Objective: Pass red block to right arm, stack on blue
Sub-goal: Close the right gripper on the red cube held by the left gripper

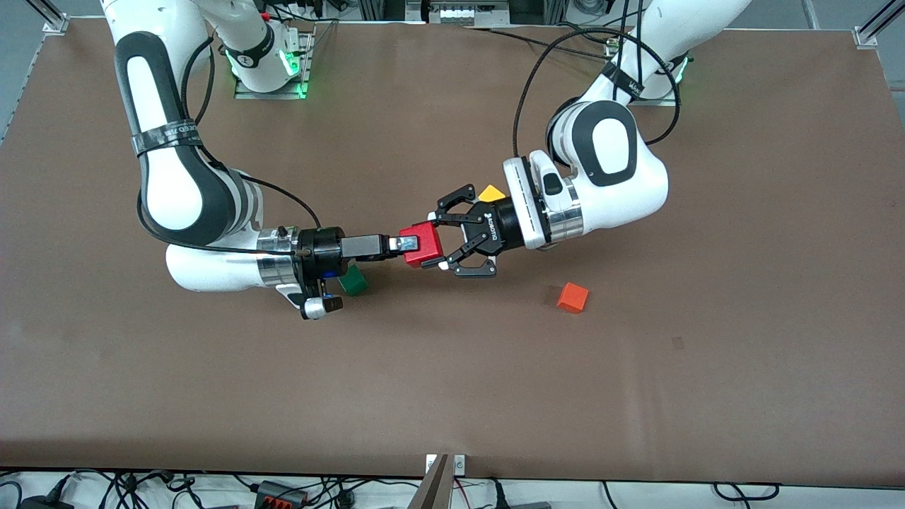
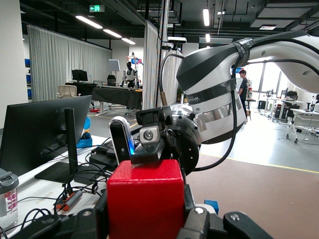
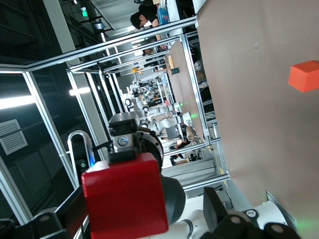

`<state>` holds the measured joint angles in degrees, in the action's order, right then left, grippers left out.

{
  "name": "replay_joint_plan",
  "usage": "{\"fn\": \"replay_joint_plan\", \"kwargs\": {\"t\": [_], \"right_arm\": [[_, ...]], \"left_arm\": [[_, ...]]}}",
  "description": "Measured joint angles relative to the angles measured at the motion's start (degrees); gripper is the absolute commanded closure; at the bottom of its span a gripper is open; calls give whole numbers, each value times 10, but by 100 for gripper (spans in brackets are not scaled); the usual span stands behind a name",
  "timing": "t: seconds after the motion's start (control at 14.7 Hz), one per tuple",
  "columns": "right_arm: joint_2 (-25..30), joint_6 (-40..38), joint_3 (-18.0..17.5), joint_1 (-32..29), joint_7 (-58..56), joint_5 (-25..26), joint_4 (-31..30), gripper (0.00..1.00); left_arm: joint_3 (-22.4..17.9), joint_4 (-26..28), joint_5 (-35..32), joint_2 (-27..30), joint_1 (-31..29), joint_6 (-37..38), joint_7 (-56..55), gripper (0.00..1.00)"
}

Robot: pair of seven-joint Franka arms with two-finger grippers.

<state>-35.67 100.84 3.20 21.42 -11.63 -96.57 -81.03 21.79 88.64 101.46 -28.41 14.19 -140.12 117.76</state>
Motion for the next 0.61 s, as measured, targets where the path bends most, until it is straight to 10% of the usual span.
{"fn": "replay_joint_plan", "kwargs": {"t": [0.41,0.61], "right_arm": [[-9,0,0,2,0,-27,6,4],[-10,0,0,3,-2,-27,7,58]], "left_arm": [[0,0,0,0,0,0,1,81],[0,0,0,0,0,0,1,81]]}}
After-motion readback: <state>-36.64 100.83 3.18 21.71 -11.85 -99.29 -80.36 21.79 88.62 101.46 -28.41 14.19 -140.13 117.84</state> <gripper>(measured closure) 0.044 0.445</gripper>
